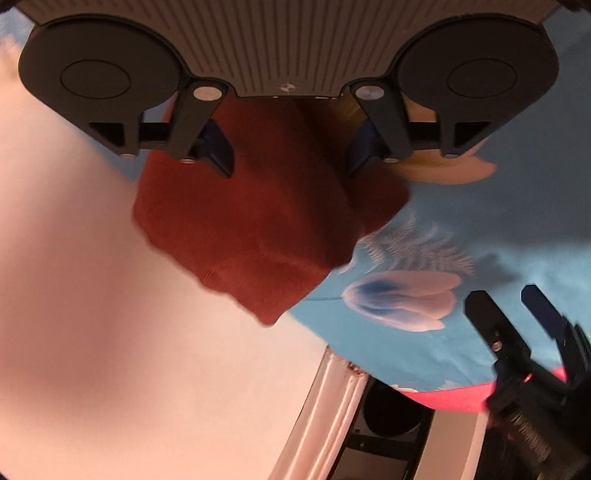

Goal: Fold small clothes

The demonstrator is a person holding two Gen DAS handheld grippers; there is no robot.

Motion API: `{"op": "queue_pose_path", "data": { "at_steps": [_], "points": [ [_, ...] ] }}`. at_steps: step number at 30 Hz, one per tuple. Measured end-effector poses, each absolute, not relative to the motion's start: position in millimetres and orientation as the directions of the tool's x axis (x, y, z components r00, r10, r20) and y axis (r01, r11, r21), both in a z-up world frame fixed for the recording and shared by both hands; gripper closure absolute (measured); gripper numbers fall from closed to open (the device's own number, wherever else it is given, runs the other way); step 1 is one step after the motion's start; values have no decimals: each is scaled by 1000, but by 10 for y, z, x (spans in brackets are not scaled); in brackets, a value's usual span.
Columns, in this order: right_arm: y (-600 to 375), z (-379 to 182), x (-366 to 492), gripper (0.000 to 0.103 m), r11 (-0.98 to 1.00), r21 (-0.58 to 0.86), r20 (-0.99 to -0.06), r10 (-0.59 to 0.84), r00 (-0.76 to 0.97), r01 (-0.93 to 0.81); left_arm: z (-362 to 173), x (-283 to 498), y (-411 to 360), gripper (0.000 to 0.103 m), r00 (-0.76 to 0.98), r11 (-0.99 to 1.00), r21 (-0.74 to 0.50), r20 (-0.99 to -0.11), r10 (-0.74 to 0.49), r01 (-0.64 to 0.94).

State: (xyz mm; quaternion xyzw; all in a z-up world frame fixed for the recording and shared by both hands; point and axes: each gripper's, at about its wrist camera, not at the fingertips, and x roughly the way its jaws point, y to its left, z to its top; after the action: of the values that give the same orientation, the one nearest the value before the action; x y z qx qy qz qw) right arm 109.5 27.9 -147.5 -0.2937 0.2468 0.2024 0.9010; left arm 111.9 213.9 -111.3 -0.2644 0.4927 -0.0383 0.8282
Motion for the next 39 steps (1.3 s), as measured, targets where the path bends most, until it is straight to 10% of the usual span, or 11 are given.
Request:
{"op": "queue_pose_path", "data": {
  "at_steps": [3,5,10,15,22,28,39],
  "points": [
    [413,-1434,1097,38,722,-472,-511,243,825,-505,-1034,1196,2014,0,515,876,-462,-789,-334,-140],
    [562,-1519,1095,80,674,-510,-510,263,819,-534,-1032,1239,1951,0,511,885,-448,-793,-331,-123],
    [774,-2155,766,79,335,-749,-503,274,820,-571,-1080,1331,1898,0,502,882,-456,-795,-341,-122],
    [582,-1928,738,47,455,-604,-564,336,754,-654,-1011,1570,1709,0,525,891,-445,-780,-340,-84],
    [-137,-1432,634,49,598,-359,-650,391,652,-717,-1126,1966,1192,0,501,937,-346,-820,-276,-50],
    [-661,-1093,1141,71,786,-240,-636,316,704,-569,-1482,1837,1100,0,438,970,-240,-875,-203,-29],
    [199,-1453,2589,71,831,-44,-682,381,625,-555,-1533,1823,1244,0,436,970,-236,-880,-187,-62]
  ]
}}
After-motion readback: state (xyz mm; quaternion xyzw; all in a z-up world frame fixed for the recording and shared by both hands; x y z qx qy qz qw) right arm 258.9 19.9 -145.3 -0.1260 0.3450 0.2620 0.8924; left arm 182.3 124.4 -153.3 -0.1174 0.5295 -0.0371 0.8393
